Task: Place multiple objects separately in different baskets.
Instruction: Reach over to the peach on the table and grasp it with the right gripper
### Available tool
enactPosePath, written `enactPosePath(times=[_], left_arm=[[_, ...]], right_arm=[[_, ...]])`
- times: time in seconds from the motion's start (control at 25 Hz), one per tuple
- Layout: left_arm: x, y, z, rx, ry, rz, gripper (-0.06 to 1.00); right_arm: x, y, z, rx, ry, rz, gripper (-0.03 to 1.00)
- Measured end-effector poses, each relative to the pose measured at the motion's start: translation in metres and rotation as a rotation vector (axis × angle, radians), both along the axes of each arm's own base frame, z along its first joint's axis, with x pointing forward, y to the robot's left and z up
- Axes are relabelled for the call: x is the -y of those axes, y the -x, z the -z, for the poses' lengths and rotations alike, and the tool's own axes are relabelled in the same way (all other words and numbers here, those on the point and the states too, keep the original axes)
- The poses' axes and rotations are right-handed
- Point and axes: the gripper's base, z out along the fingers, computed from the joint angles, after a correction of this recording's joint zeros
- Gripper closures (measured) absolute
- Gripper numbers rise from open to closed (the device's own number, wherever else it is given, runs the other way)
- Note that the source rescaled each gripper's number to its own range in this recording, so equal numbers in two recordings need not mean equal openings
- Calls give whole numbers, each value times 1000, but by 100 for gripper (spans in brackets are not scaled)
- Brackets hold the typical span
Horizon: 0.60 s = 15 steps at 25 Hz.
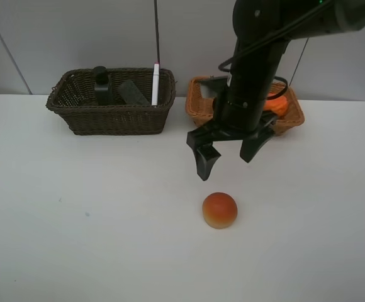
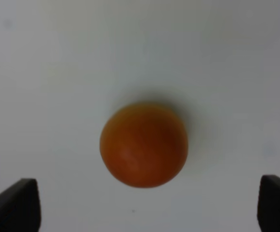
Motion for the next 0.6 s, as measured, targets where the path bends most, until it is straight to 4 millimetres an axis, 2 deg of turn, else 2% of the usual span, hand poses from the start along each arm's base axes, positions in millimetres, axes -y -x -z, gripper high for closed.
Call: enactPosePath(times=[0.12,0.32,0.6], left_arm=[[0,0,0,0,0,0,-4],[0,0,0,0,0,0,-4],[0,0,0,0,0,0,-4]], right_arm=[[8,11,24,10,-4,7,-3],[13,16,42,84,-48,19,-3],[19,31,65,73,-84,48,-3]])
